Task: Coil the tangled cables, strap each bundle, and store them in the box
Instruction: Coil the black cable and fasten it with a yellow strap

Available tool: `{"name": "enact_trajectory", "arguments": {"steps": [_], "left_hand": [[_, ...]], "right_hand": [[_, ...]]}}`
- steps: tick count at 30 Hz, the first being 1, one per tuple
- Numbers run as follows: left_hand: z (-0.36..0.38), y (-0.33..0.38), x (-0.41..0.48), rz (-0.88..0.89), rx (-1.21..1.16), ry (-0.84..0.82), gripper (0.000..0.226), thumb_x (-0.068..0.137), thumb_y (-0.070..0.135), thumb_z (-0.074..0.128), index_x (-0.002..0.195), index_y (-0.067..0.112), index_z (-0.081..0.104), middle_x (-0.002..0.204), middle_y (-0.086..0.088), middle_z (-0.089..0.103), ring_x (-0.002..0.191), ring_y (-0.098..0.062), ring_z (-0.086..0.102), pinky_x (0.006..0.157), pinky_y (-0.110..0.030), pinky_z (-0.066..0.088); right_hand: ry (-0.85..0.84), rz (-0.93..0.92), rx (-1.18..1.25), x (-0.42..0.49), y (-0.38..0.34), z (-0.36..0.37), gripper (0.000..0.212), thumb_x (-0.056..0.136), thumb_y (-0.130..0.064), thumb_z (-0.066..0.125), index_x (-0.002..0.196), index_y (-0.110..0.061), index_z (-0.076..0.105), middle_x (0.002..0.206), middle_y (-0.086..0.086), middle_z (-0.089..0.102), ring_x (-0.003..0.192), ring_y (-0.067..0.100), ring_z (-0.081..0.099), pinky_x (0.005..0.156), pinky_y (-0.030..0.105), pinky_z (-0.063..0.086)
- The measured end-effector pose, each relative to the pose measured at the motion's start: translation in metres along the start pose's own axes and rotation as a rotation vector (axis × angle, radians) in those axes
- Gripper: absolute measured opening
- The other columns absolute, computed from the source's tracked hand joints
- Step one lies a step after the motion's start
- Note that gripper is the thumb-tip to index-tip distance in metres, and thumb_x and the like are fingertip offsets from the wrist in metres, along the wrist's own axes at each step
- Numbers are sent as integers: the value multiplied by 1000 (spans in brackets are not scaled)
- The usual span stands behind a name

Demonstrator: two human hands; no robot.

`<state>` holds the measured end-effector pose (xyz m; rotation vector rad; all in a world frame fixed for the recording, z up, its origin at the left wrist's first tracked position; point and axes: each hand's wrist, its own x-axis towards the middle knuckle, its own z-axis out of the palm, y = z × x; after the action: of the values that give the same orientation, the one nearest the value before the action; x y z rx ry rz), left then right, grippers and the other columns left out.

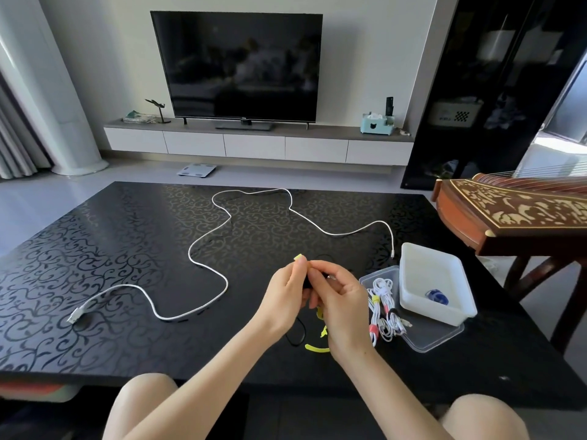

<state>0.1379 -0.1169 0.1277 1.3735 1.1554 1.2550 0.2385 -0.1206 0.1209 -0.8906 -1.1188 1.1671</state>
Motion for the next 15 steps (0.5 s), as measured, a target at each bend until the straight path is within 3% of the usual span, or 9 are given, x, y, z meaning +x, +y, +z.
{"name": "enact_trajectory", "arguments": {"steps": [3, 5, 8, 10, 12, 15], "left_hand": [[4, 3, 0, -9, -55, 74, 31, 103, 23, 35, 79, 7, 45, 56, 0, 52, 46, -11, 46, 49, -25, 39], [5, 7, 1, -13, -86, 82, 29, 102, 19, 37, 75, 10, 40, 55, 1, 52, 44, -12, 46, 45, -23, 39], [0, 13, 4, -32, -116, 129, 32, 101, 18, 40, 70, 12, 39, 54, 5, 43, 43, -6, 41, 43, -17, 34], [-7, 15, 6, -19, -74, 130, 32, 100, 19, 43, 69, 12, 41, 55, 9, 37, 45, -2, 34, 43, -13, 30], [-9, 17, 4, -13, -62, 34, 29, 100, 18, 45, 72, 8, 46, 57, 8, 37, 46, -2, 32, 44, -12, 29], [-8, 20, -3, -28, -61, -151, 34, 99, 16, 46, 66, 12, 54, 55, 10, 45, 45, 0, 37, 45, -10, 30]], "right_hand": [[-7, -100, -99, -1, 2, -2, 14, 88, -12, 64, 84, -23, 71, 51, 4, 56, 50, 13, 52, 54, 22, 44], [-18, -245, -217, -4, 2, -7, 15, 89, -11, 63, 85, -25, 66, 52, 4, 57, 49, 11, 53, 53, 17, 43], [-79, -445, -400, -13, 8, -23, 16, 91, -21, 60, 98, -32, 51, 61, -3, 64, 52, 9, 57, 51, 23, 45], [-130, -395, -432, -20, 13, -36, 16, 91, -33, 58, 102, -31, 47, 73, -9, 70, 57, 9, 62, 53, 27, 49], [-191, -258, -509, -17, 13, -48, 19, 88, -43, 59, 97, -27, 58, 82, -14, 73, 72, 6, 67, 65, 27, 52], [-211, -87, -533, 0, 2, -62, 5, 81, -25, 71, 84, -28, 74, 80, -10, 72, 80, 9, 65, 70, 19, 48]]}}
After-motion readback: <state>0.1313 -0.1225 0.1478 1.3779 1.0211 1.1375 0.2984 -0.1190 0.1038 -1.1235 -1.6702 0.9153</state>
